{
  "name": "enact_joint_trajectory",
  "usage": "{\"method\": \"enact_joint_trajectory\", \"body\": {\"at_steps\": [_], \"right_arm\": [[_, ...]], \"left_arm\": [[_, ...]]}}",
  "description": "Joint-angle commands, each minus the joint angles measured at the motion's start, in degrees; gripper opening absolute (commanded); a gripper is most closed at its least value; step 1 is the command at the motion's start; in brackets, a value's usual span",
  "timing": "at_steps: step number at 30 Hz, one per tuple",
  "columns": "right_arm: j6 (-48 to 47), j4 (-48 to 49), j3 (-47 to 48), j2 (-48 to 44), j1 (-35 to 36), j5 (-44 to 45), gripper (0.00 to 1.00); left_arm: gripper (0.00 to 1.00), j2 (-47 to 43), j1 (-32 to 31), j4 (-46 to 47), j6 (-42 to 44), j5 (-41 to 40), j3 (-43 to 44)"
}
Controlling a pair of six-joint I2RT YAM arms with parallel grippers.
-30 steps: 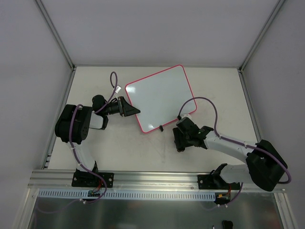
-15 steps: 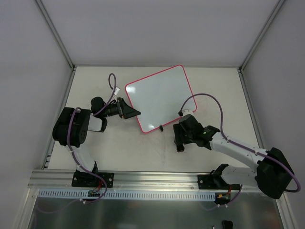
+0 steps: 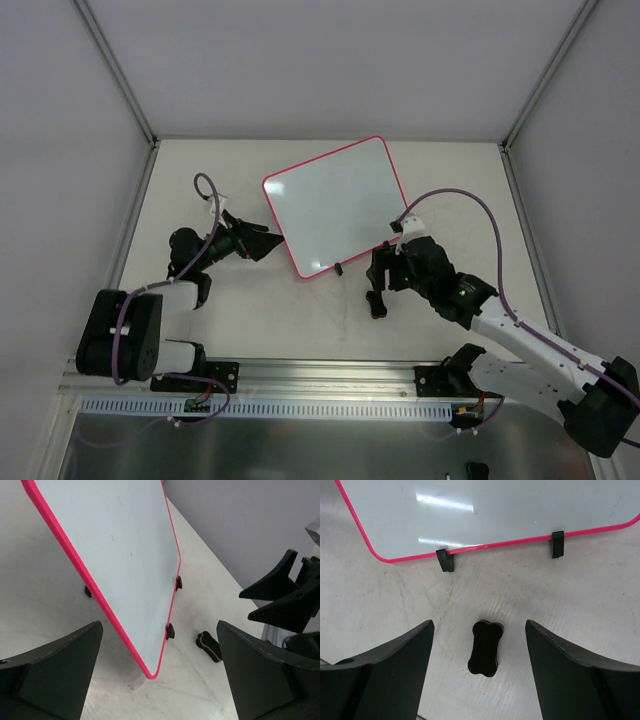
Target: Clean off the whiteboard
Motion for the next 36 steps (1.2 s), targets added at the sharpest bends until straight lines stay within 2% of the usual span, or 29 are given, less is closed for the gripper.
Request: {"method": "enact_joint_trajectory", "body": {"at_steps": [1,3,5,6,8,10,11,14,19,26,36], "right_arm": [[-3.0,3.5,-1.2,-1.7,-1.4,-0.9,0.78],[-2.8,4.3,-2.0,-2.8,-2.2,-0.1,0.78],[-2.7,5.4,-3.6,-5.2,-3.3,0.4,0.78],[-2.8,6.0,-4.3,-6.1,-3.6,0.3,0.78],[-2.8,7.3,-6.6,-9.1,-4.0,1.9,0.83],[-3.0,8.3,-8.4,-10.9,-4.1,3.3,0.87],[-3.0,8.5,-9.7,-11.5,-4.1,4.3,0.91],[-3.6,8.2,-10.9,-12.5,-4.3,5.6,0.92],[-3.1,8.2,-15.1,-16.7,-4.3,8.3,0.92],[-3.2,13.8,-22.4,-25.4,-4.3,10.0,0.93],[-3.0,14.2,-20.8,-20.2,-4.3,9.9,0.95]], "left_arm": [[0.99,-13.2,-0.4,-11.9,8.2,-11.7,-2.7],[0.99,-19.3,-0.4,-20.3,9.2,-17.0,-4.6],[0.99,-29.0,-0.4,-26.0,9.3,-20.5,-6.9],[0.99,-32.5,-0.4,-29.1,8.5,-25.0,-7.5],[0.99,-40.8,-0.4,-39.2,8.3,-28.1,-8.2],[0.99,-44.6,-0.3,-47.8,8.4,-31.3,-8.0],[0.99,-46.9,-0.3,-50.0,8.9,-31.6,-7.9],[0.99,-48.0,-0.4,-55.1,9.0,-31.1,-7.9],[0.99,-48.7,-0.4,-57.8,8.9,-28.3,-8.7],[0.99,-54.9,-0.3,-63.6,11.4,-27.7,-8.4],[0.99,-60.3,-0.4,-64.5,11.3,-29.1,-10.2]]}}
